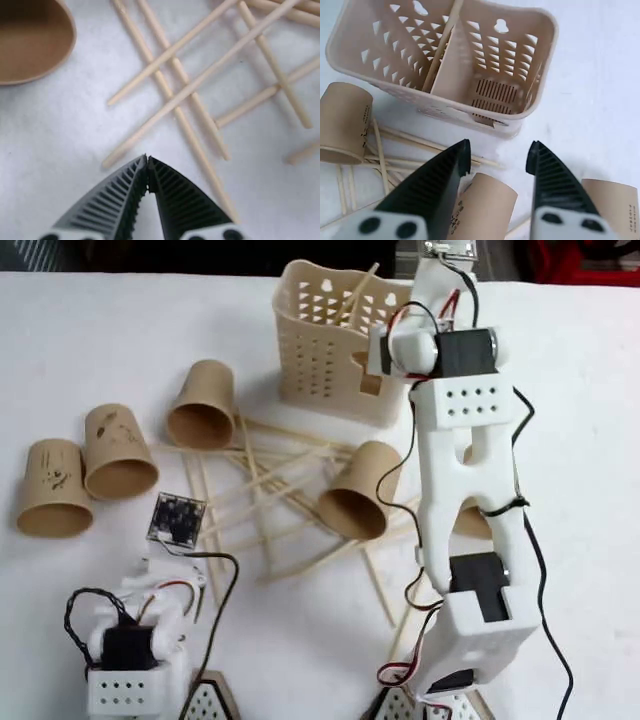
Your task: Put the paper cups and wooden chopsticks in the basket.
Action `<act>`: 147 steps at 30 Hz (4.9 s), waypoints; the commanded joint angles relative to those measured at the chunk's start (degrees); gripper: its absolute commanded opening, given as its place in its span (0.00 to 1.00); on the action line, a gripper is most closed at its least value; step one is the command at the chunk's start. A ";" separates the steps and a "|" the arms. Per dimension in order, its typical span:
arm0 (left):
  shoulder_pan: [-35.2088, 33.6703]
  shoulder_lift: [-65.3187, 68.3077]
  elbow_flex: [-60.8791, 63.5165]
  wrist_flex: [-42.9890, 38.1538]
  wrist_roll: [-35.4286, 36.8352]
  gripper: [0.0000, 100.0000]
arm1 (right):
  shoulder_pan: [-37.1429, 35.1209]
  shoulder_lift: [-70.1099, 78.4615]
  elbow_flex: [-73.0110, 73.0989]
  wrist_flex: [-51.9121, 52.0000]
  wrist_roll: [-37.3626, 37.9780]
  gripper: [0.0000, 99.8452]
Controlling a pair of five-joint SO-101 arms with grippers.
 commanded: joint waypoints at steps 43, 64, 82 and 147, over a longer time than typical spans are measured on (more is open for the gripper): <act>-0.13 -0.22 -0.26 0.26 -0.26 0.02 | -5.76 20.35 -39.91 13.41 36.22 0.24; -0.13 -0.22 -0.26 0.26 -0.26 0.02 | -4.09 20.70 -19.78 -0.40 39.47 0.17; -0.13 -0.22 -0.26 0.26 -0.26 0.02 | -5.58 18.42 -20.22 10.51 56.79 0.02; -0.04 -0.22 -0.26 0.26 -0.26 0.02 | -17.71 -44.70 63.21 -2.59 39.38 0.30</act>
